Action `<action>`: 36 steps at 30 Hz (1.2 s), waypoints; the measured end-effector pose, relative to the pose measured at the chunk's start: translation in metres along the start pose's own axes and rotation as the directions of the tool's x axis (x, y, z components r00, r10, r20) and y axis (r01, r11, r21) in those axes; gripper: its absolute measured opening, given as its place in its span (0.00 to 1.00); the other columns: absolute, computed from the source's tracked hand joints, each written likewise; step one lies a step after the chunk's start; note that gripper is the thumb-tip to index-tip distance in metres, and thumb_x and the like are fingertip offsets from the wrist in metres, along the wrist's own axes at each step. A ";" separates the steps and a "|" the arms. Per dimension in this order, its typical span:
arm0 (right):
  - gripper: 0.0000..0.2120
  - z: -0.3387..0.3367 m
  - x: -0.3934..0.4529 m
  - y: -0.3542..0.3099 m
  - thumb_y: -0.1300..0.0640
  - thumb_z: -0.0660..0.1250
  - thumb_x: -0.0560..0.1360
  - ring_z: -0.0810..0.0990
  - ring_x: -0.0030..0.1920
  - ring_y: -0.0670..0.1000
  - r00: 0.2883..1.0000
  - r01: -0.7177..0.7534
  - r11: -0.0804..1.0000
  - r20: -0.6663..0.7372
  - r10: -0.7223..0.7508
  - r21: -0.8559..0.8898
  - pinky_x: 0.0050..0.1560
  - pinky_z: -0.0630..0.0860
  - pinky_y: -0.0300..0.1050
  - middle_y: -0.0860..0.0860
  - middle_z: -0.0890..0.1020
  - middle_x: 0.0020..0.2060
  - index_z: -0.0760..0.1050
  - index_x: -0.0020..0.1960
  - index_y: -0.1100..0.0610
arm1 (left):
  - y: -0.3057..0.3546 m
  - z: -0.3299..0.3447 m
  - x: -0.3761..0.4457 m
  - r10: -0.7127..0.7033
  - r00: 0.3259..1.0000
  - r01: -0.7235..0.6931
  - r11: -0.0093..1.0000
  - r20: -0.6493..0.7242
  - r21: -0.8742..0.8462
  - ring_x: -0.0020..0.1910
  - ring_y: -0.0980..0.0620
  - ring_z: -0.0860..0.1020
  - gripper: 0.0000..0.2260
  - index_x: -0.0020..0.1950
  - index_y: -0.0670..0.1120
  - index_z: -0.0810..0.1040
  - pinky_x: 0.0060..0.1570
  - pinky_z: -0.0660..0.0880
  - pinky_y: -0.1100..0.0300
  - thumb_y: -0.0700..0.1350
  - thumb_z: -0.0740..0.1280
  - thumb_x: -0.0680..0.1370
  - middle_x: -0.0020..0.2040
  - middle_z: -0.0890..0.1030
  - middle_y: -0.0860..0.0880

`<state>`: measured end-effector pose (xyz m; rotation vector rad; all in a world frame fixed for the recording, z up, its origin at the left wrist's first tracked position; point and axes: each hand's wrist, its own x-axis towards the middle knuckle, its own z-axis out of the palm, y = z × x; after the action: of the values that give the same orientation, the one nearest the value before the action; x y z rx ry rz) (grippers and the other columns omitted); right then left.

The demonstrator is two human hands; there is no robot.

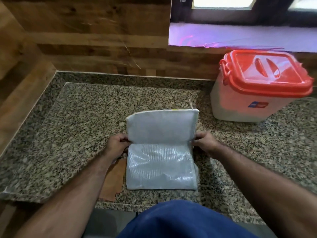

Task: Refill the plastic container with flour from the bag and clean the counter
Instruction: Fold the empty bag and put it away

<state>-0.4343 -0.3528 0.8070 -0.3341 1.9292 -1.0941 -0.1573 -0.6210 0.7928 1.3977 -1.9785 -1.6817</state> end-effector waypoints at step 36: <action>0.25 0.037 -0.020 0.002 0.30 0.74 0.70 0.73 0.56 0.46 0.935 0.219 0.472 0.046 -0.352 -0.854 0.57 0.76 0.48 0.40 0.75 0.52 0.81 0.62 0.42 | 0.057 0.083 0.004 -0.096 0.755 -0.438 0.663 0.649 0.607 0.47 0.52 0.84 0.06 0.46 0.59 0.82 0.40 0.77 0.58 0.47 0.73 0.79 0.49 0.84 0.53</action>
<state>-0.3926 -0.3606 0.8079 -1.2017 2.4957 -0.2280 -0.2442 -0.5739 0.8112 0.6939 -3.3478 -1.3988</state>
